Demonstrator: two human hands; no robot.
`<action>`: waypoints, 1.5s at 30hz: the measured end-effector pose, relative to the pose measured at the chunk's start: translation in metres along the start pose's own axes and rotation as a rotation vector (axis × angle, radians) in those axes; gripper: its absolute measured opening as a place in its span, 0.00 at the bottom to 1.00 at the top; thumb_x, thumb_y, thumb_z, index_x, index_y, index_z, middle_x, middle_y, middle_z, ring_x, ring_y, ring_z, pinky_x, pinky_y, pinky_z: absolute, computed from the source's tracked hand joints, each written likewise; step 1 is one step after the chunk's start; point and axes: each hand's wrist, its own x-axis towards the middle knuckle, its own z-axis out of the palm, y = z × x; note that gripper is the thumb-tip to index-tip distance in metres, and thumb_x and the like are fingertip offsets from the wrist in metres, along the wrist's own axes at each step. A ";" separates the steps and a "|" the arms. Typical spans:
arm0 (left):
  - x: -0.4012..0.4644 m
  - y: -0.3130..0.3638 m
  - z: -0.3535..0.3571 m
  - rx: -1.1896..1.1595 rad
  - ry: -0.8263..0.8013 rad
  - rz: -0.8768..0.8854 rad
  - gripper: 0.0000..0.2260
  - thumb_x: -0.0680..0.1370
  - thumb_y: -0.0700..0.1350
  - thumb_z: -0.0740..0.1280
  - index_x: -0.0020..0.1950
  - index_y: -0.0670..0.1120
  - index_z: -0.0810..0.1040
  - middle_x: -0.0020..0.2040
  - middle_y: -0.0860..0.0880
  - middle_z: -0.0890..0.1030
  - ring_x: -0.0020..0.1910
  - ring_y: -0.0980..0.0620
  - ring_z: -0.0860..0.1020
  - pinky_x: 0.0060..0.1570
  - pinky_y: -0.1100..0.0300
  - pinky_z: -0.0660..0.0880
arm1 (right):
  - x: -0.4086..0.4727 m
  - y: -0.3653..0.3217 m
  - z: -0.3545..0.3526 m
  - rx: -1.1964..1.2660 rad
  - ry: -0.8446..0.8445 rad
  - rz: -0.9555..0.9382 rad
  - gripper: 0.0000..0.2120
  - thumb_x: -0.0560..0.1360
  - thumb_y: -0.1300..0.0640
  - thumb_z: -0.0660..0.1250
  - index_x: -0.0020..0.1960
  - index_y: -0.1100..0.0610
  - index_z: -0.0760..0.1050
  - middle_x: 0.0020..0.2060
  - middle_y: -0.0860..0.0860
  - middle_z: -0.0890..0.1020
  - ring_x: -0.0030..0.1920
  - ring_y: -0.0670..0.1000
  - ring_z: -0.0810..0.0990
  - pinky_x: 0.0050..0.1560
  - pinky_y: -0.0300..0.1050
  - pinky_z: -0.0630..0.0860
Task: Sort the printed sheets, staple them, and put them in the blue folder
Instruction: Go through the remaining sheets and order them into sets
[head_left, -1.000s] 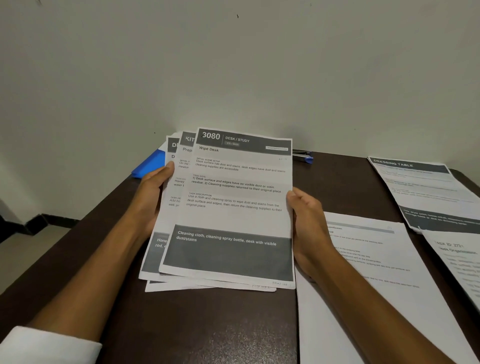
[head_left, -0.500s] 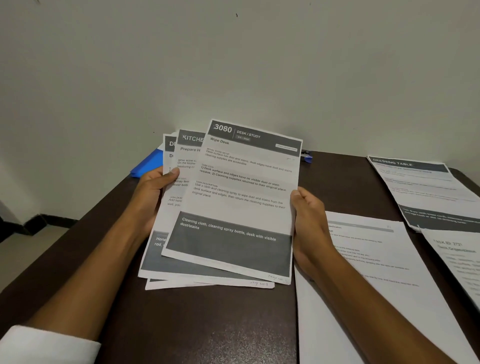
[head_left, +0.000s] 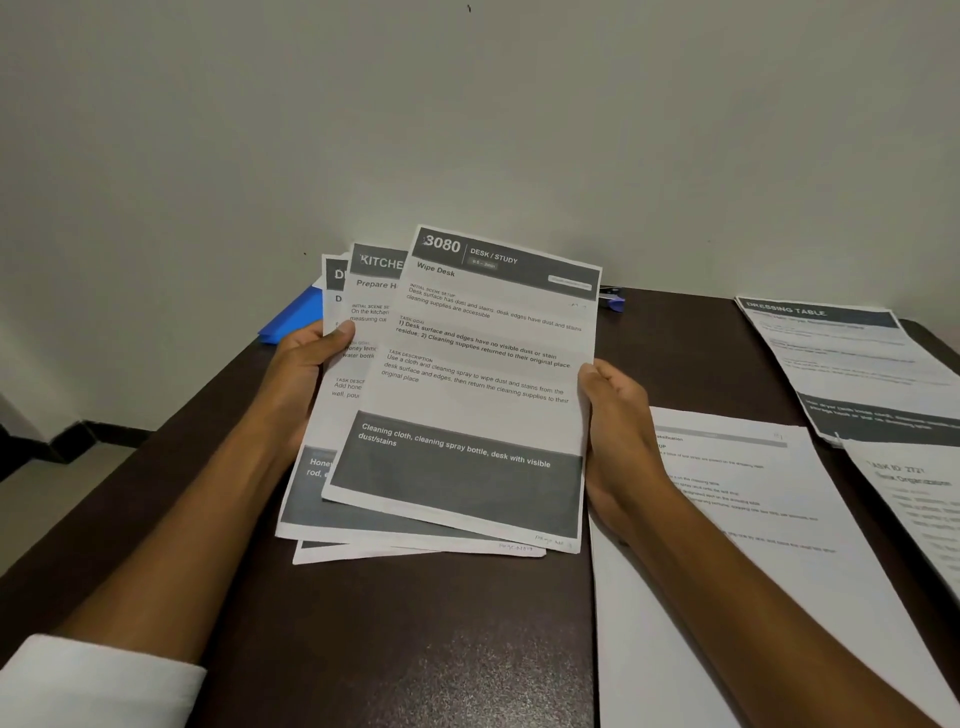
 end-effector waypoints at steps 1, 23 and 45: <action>0.000 0.000 0.000 0.000 -0.003 0.002 0.13 0.86 0.43 0.63 0.67 0.41 0.80 0.59 0.43 0.87 0.50 0.46 0.88 0.45 0.54 0.86 | 0.000 0.000 0.000 -0.001 -0.004 0.002 0.14 0.88 0.54 0.56 0.62 0.52 0.80 0.52 0.49 0.89 0.53 0.53 0.89 0.54 0.53 0.86; -0.002 0.000 0.004 -0.045 0.027 -0.015 0.13 0.86 0.48 0.62 0.66 0.46 0.82 0.63 0.44 0.86 0.62 0.42 0.84 0.62 0.45 0.81 | -0.001 0.000 0.003 -0.065 -0.076 -0.041 0.11 0.86 0.59 0.60 0.63 0.56 0.80 0.53 0.51 0.89 0.51 0.53 0.89 0.52 0.52 0.86; -0.003 0.002 0.005 -0.009 -0.034 0.016 0.16 0.86 0.45 0.62 0.71 0.41 0.78 0.62 0.42 0.86 0.56 0.43 0.87 0.48 0.51 0.86 | -0.001 0.001 0.003 -0.021 -0.089 -0.028 0.11 0.85 0.62 0.64 0.64 0.56 0.79 0.55 0.51 0.89 0.53 0.55 0.89 0.55 0.57 0.85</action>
